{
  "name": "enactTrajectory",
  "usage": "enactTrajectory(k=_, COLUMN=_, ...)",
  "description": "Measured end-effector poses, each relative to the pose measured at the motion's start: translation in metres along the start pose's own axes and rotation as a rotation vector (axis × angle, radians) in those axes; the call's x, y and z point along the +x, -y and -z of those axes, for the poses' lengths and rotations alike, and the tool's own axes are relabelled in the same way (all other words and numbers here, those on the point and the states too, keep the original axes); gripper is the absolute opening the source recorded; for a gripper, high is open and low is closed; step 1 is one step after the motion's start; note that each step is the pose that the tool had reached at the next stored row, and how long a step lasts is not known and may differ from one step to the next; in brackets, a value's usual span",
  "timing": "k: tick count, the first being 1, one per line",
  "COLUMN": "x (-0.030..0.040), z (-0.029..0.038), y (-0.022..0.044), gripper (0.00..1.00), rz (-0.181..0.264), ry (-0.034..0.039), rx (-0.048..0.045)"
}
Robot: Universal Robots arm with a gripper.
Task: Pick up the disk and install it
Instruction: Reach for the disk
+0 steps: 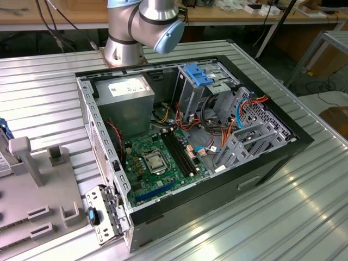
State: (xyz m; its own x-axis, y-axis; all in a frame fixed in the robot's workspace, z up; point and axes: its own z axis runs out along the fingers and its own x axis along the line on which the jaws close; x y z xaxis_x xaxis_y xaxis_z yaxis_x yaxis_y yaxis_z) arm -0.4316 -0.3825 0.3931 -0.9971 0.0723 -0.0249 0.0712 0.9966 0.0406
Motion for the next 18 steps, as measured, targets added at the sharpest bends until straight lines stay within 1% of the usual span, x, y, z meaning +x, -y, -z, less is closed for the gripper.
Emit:
enactTrajectory(k=3, x=0.0054, z=0.0001, y=0.0039, gripper=0.11, rz=0.001, ry=-0.0001, rx=0.0002)
enactTrajectory(k=5, x=0.0068, z=0.0000, y=0.0088, gripper=0.11, rz=0.001, ry=-0.0002, rx=0.0003)
enactTrajectory(k=7, x=0.0076, z=0.0000, y=0.0156, gripper=0.11, rz=0.001, ry=-0.0003, rx=0.0003)
enactTrajectory(k=8, x=0.0081, z=-0.0001, y=0.0170, gripper=0.11, rz=0.001, ry=-0.0002, rx=0.0003)
enactTrajectory(k=11, x=0.0098, z=-0.0001, y=0.0172, gripper=0.11, rz=0.001, ry=-0.0001, rx=0.0002)
enactTrajectory(k=18, x=0.0105, z=-0.0001, y=0.0173, gripper=0.11, rz=0.001, ry=-0.0002, rx=0.0003)
